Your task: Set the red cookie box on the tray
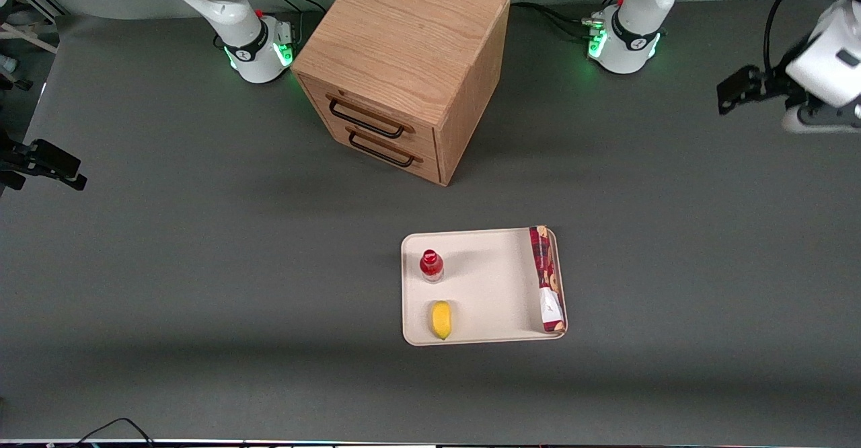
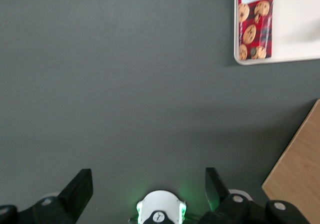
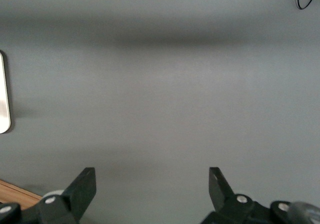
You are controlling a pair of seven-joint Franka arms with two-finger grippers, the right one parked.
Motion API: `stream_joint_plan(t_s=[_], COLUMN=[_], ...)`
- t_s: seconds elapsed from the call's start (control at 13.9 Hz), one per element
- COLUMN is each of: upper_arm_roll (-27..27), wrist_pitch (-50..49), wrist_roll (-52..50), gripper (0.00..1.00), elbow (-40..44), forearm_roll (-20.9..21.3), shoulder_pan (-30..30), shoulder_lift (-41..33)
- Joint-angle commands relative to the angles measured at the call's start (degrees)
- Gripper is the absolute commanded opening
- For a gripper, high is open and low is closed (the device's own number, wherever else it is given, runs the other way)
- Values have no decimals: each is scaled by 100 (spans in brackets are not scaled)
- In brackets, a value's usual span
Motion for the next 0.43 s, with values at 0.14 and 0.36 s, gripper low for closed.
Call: stream_joint_plan(t_s=[0.14,0.36], upper_arm_roll=[289,298], wrist_pitch=[-27,-327], wrist_roll=[179,161], gripper=[100,100], elbow=[-172,242], forearm_roll=[-227,-210], shoulder_pan=[-52,-139], shoulder_lift=[-221,150])
